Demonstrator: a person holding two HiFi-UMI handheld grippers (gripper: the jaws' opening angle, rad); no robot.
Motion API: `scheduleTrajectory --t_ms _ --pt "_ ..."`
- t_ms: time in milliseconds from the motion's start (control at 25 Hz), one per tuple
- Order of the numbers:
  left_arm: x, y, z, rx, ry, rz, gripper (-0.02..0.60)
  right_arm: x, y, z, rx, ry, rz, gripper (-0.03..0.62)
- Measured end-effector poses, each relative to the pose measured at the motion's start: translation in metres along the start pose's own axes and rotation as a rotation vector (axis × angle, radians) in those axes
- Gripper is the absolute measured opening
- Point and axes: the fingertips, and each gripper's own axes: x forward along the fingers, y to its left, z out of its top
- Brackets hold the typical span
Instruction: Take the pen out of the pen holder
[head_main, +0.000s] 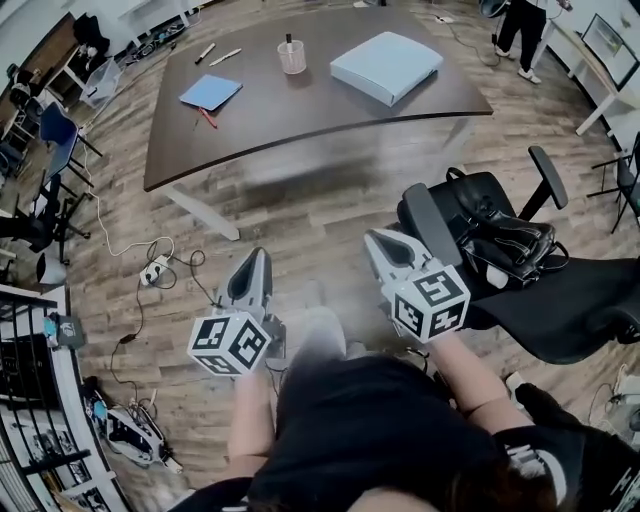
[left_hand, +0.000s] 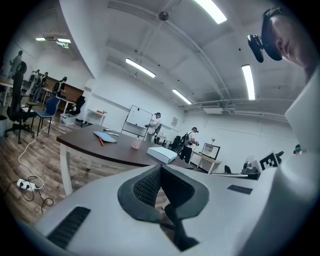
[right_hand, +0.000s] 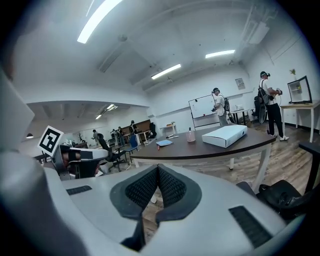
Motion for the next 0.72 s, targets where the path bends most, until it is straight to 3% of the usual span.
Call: scheduleTrajectory --t_ms 720 --pt "0.123 0.111 0.069 0.062 0.039 -0.048 0.015 0.17 -0.033 0.063 -0.099 0.021 -0.064 0.017"
